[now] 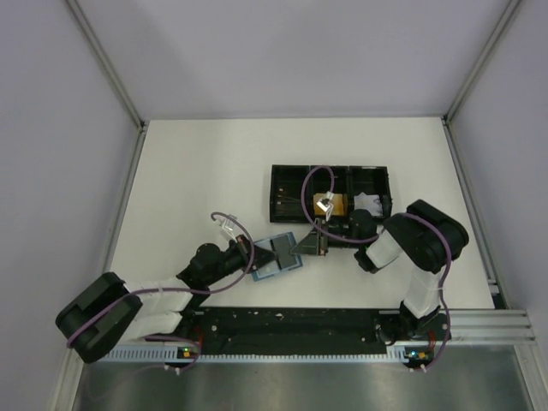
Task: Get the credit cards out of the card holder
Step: Remove the credit card from the card holder.
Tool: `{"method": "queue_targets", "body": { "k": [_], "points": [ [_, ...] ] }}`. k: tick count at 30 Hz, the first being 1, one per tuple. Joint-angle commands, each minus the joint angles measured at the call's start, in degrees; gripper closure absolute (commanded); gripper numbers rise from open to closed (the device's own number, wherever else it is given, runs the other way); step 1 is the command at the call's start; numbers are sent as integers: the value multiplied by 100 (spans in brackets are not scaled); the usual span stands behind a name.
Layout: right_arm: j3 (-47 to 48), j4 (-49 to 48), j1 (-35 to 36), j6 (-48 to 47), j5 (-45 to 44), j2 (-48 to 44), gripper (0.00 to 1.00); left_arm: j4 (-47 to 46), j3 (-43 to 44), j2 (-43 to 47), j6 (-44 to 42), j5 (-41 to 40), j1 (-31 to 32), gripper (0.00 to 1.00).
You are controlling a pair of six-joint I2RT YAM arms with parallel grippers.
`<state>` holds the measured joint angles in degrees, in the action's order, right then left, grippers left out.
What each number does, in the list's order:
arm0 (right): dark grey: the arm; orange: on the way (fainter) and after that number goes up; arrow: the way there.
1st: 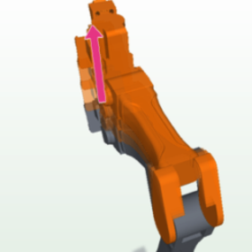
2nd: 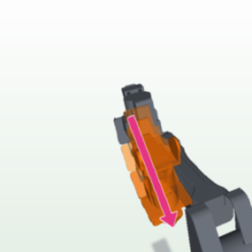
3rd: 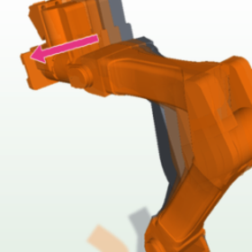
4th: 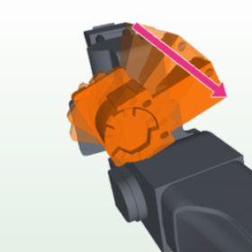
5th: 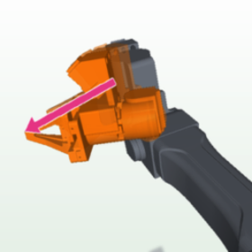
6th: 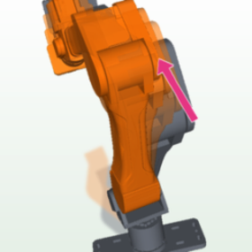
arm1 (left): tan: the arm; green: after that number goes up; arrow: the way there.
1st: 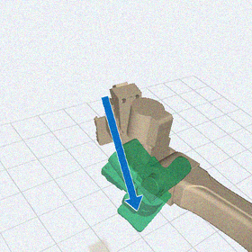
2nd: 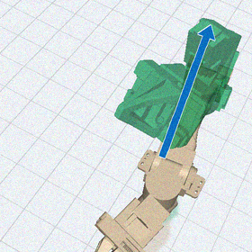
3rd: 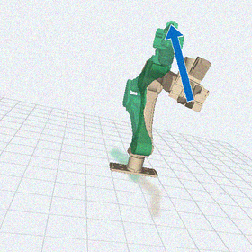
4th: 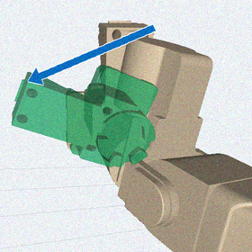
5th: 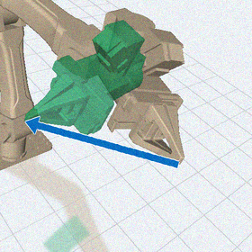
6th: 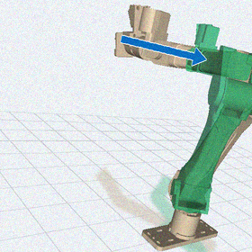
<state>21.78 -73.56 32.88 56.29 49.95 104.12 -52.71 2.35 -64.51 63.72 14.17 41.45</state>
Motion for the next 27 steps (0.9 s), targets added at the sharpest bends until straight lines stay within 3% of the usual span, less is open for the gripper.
{"method": "queue_targets", "body": {
  "k": [1, 4, 6, 19, 26, 27],
  "points": [
    [28, -615, 25, 110, 146, 144, 80, -881, -402, -44, 52, 208, 12, 100],
    [2, -660, 16, 119, 137, 144, 95, -855, -489, 78, 35, 130, 12, 100],
    [-16, -660, -27, 119, 137, 153, 100, -794, -569, 228, 0, 42, 3, 100],
    [-121, -976, -151, 295, 137, 329, 100, 594, -911, 1397, -238, -582, 3, 100],
    [-139, -1292, -177, 452, 164, 329, 100, 797, -991, 1652, -255, -600, 3, 100],
    [-148, -1414, -177, 514, 172, 320, 95, 771, -973, 1644, -264, -574, 12, 100]
  ]
}}
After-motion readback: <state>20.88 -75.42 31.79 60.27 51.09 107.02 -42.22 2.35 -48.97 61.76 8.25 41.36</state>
